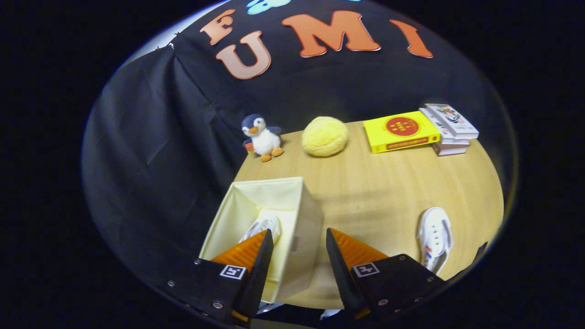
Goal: Open the storage box then place both shoes into the box .Put the left shoe in first, then the right shoe, with the right side of both shoes facing outward in a uniform manner.
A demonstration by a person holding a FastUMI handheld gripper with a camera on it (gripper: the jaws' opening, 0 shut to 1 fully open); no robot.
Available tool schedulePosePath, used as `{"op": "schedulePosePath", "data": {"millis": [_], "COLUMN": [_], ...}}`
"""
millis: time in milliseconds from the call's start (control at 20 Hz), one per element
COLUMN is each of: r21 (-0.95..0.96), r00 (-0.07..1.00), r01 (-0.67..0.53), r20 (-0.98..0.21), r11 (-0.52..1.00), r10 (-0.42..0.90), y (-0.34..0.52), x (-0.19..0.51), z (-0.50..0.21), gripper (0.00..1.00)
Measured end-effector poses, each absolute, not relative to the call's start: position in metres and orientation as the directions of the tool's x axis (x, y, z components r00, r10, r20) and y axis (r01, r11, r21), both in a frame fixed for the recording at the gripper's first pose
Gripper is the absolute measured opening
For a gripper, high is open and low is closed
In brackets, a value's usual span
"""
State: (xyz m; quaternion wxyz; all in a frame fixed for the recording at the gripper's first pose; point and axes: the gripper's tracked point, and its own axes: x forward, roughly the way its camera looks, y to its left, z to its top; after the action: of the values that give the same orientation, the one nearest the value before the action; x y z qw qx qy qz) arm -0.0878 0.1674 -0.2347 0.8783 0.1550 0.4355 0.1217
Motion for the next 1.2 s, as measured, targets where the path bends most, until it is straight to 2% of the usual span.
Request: {"op": "schedulePosePath", "data": {"millis": [150,300,450,700,900,1200], "r21": [0.247,0.133,0.082,0.009,-0.047,-0.047], "r00": [0.609,0.565,0.522,0.487,0.466,0.474], "r01": [-0.003,0.06,0.086,0.024,-0.047,-0.087], "r20": [-0.768,-0.822,-0.853,-0.873,-0.885,-0.88], "r11": [0.969,0.989,0.993,1.0,0.998,0.995], "r10": [0.198,0.076,0.026,-0.004,-0.02,-0.001], "y": [0.086,0.021,-0.017,-0.039,-0.047,-0.048], "x": [-0.107,-0.139,-0.163,-0.171,-0.168,-0.146], "z": [-0.266,-0.3,-0.328,-0.369,-0.396,-0.42], "gripper": [0.75,0.77,0.77,0.77,0.73,0.55]}}
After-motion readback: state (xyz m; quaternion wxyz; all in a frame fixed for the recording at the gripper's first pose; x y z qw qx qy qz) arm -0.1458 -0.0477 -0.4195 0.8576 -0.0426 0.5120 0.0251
